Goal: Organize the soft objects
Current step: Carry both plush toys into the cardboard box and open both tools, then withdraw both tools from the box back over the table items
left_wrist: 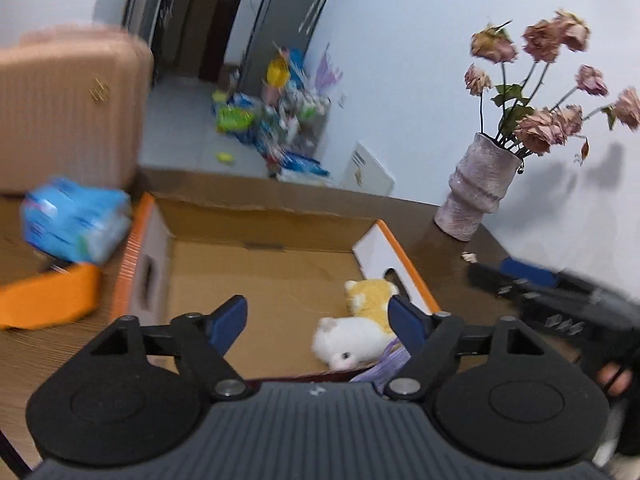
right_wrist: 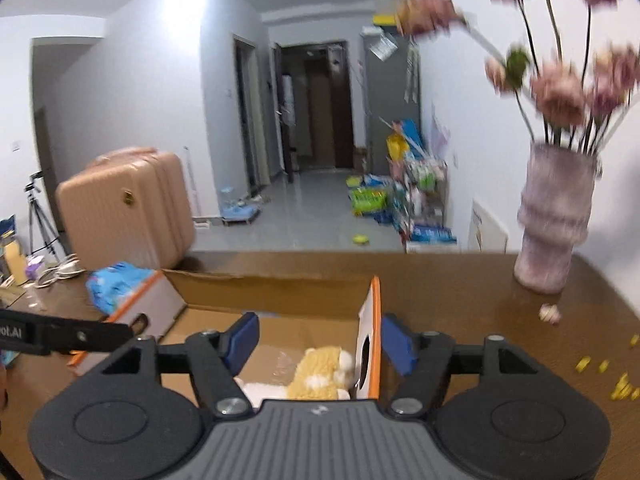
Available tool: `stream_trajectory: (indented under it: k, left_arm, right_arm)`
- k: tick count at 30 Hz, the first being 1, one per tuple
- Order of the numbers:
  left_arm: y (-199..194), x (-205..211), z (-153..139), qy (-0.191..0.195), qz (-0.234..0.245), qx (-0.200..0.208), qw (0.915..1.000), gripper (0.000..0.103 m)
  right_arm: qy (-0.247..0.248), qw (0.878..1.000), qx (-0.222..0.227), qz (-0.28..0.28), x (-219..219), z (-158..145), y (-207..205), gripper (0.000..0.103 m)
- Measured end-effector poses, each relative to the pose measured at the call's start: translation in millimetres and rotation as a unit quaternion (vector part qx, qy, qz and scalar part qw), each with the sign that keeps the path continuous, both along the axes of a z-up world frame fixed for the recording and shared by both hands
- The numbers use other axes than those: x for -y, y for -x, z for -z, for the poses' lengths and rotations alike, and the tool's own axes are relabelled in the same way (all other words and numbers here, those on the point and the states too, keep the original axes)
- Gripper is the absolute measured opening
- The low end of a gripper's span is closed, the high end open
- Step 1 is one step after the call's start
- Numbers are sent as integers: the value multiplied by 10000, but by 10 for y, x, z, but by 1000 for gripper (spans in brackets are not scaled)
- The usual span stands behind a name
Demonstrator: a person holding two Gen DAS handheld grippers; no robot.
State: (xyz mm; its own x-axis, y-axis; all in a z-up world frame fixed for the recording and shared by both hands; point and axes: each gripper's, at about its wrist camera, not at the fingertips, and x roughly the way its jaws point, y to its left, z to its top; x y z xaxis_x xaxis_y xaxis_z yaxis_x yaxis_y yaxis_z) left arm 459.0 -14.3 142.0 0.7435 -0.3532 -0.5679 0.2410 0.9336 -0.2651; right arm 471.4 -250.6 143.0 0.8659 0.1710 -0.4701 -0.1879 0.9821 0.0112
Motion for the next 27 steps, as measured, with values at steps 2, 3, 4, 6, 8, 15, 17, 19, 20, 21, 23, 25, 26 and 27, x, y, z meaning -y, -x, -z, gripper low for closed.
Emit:
stream_trajectory:
  k: [2, 3, 4, 6, 8, 15, 17, 19, 20, 21, 23, 25, 26, 27]
  left_arm:
    - [218, -93, -106, -264, -135, 203, 9994, 84]
    - [298, -125, -144, -362, -195, 273, 9988, 86]
    - [395, -164, -173, -463, -273, 369, 9979, 91]
    - [581, -217, -218, -662, -410, 557, 9954, 101]
    - [777, -264, -244, -789, -542, 751, 9926, 101]
    - [1480, -380, -185, -934, -755, 1315, 9840, 103]
    - [1740, -401, -119, -1062, -799, 1538, 9791, 103]
    - [1987, -438, -28, -1120, -908, 1747, 9740, 103]
    - [2124, -462, 34, -1099, -1006, 1806, 9722, 103]
    - [2224, -496, 83, -1047, -1034, 1828, 9721, 103]
    - [2452, -558, 201, -894, -1077, 1796, 9737, 103]
    - [2665, -586, 333, -870, -1023, 1739, 9756, 103]
    - [2791, -599, 410, -858, -1044, 1782, 9747, 103]
    - [2905, -610, 486, -836, -1103, 1808, 9737, 103]
  right_arm:
    - [33, 9998, 150, -131, 9, -147, 214, 75]
    - [45, 9997, 191, -166, 45, -204, 274, 77]
    - [53, 9995, 245, -181, 50, -245, 372, 79]
    - [107, 9992, 312, -221, 38, -294, 536, 81]
    - [112, 9990, 356, -254, 34, -319, 664, 81]
    - [-126, 9967, 661, -455, -10, -282, 1261, 83]
    - [-184, 9952, 793, -550, -45, -232, 1500, 86]
    - [-185, 9934, 940, -632, -90, -151, 1745, 87]
    - [-164, 9927, 996, -661, -120, -94, 1880, 87]
    - [-135, 9922, 1038, -679, -147, -42, 1979, 87]
    - [-92, 9905, 1156, -736, -206, 90, 2246, 87]
    - [-106, 9891, 1259, -762, -254, 223, 2493, 88]
    - [-114, 9885, 1286, -788, -279, 311, 2630, 88]
    - [-100, 9880, 1295, -834, -309, 390, 2744, 88]
